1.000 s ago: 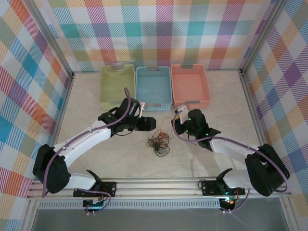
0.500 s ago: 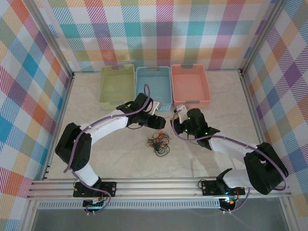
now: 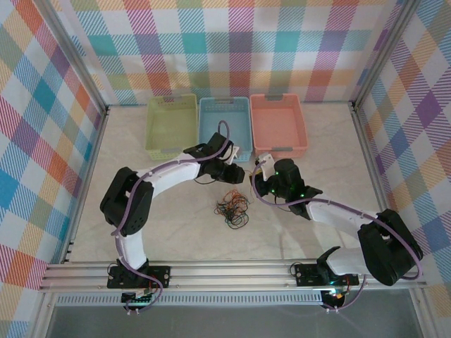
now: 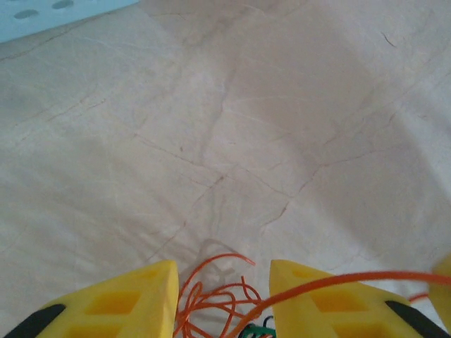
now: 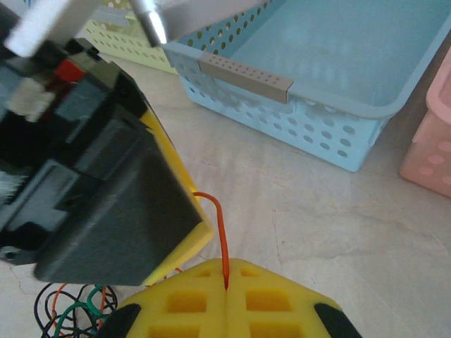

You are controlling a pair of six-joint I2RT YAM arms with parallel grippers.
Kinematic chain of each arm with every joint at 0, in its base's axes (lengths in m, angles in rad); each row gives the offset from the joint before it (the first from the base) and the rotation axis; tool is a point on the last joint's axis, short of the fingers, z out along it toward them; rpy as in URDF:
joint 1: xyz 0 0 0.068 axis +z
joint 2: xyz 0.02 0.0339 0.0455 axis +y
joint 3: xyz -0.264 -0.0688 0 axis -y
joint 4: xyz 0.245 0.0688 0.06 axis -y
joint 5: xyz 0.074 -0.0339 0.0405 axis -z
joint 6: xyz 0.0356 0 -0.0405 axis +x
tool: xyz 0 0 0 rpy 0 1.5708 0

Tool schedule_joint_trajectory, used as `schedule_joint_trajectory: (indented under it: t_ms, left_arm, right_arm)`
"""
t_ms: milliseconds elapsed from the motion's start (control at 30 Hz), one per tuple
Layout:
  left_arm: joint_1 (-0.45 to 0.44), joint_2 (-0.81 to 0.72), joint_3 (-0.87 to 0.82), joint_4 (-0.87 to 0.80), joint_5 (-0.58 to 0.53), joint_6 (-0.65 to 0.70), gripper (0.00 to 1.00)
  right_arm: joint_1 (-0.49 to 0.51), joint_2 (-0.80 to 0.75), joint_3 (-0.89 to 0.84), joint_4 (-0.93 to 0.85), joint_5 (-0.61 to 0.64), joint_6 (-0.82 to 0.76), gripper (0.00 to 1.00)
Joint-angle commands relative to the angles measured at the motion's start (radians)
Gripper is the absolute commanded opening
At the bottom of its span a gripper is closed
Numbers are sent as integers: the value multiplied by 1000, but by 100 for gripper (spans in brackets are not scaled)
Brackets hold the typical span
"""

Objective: Untangle the cables

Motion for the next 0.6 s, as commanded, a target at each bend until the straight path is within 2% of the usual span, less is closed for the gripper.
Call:
schedule_joint_trajectory:
  t_ms: [0,100,267,567]
  left_arm:
    - [-14,43,49,-52,-9,-38,34]
    - [-13,65,65,-79,-27,-60,28]
    - [-14,62,56,-84,-38,-74,25]
    - [-14,49,43,-102,-66,-80,25]
  right_arm:
    - [-1,-44,5,25,-12,16,0]
    - [-3,-69,-3,27,-7,16,0]
    - [-3,-153,-46,61,15,15,0]
    - [-6,-320,-130,132,10,22,0]
